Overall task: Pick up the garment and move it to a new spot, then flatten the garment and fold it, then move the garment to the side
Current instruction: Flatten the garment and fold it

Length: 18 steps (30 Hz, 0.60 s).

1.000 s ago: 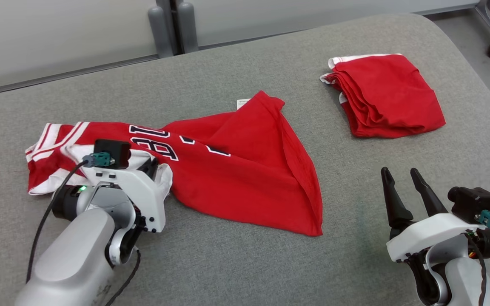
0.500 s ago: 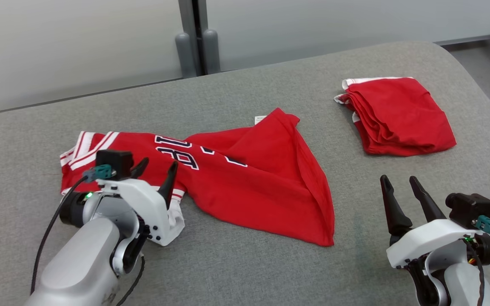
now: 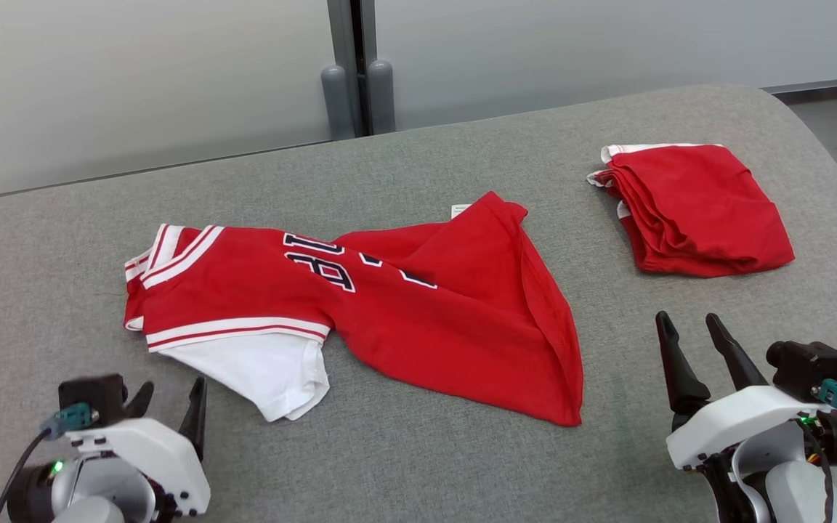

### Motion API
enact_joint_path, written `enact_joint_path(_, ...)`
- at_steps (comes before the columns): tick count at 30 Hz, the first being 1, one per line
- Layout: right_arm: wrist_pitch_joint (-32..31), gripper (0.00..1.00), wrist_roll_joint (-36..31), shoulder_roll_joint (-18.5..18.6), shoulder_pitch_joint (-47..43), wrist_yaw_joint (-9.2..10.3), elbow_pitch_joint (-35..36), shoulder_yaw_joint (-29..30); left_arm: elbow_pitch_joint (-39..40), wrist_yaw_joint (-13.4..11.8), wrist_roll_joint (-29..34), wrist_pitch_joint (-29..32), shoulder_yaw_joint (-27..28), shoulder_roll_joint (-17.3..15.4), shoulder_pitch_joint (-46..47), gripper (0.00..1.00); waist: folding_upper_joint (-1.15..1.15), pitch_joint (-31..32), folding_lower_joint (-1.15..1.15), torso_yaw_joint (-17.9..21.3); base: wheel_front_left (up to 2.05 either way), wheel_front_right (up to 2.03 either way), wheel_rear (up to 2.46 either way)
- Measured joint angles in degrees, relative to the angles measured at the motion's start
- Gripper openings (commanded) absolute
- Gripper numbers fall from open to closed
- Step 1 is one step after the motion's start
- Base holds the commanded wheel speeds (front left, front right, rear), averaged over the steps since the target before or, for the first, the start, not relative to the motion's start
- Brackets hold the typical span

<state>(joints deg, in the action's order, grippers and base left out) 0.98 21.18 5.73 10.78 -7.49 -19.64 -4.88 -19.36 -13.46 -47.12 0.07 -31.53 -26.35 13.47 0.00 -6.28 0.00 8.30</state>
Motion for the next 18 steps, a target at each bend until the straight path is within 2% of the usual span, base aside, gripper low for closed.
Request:
enact_joint_path(6, -0.47, 1.00, -0.01, 0.02, 0.01, 0.00, 0.33, -0.08, 0.75, -0.97, -0.81, 1.98, -0.91, -0.34, -2.24, 1.00, 0.00, -0.36, 0.00, -0.15, 0.00, 0.00, 0.00)
enact_joint_path(13, -0.85, 1.00, -0.02, 0.38, 0.91, 0.00, 0.90, -0.07, -2.83, 1.65, 0.65, 1.91, -3.58, 2.23, 1.46, 1.00, 0.00, -1.70, 0.00, 1.05, 0.00, 0.00, 0.00)
enact_joint_path(18, -0.86, 1.00, -0.03, 0.41, 0.90, 0.00, 0.89, 0.10, -1.78, 1.89, 1.19, 1.30, -3.82, 2.92, 3.49, 1.00, 0.00, -1.96, 0.00, 1.94, 0.00, 0.00, 0.00)
